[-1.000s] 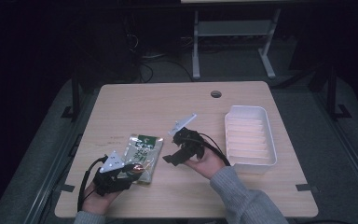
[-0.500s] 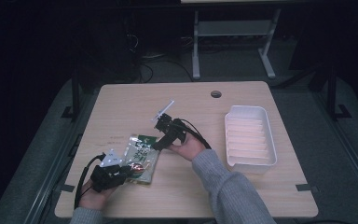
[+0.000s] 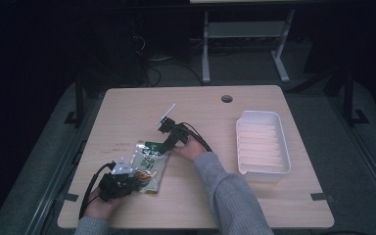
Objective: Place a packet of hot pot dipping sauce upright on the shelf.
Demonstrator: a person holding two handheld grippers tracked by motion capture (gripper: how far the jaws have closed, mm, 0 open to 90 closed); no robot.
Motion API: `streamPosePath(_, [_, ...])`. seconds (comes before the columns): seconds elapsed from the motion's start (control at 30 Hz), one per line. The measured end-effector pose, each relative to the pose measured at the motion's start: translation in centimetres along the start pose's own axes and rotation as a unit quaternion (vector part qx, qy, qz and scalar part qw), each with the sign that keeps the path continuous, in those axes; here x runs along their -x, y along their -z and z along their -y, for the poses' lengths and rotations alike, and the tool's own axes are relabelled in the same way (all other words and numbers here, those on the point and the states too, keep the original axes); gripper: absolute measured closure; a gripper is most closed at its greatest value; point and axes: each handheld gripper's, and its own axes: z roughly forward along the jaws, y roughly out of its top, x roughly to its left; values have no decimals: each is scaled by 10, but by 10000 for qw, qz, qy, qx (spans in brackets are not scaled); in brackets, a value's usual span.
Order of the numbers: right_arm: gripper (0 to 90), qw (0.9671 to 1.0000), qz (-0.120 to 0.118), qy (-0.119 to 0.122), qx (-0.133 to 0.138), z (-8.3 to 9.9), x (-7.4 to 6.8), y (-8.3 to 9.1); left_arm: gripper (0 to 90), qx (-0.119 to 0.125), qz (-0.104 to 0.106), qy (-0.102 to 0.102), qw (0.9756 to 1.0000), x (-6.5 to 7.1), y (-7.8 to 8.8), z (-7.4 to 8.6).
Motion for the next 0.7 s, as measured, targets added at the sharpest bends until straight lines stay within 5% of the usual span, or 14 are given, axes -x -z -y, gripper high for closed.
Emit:
streamPosePath(0.47, [537,9991,-400,81,-86,0,2,-10,763,-31,25,66,10000,-1,-1,0])
streamPosePath(0.7, [739,9960,-867,154,135,0,2,2,763,-42,47,87,9999,-1,-2,0])
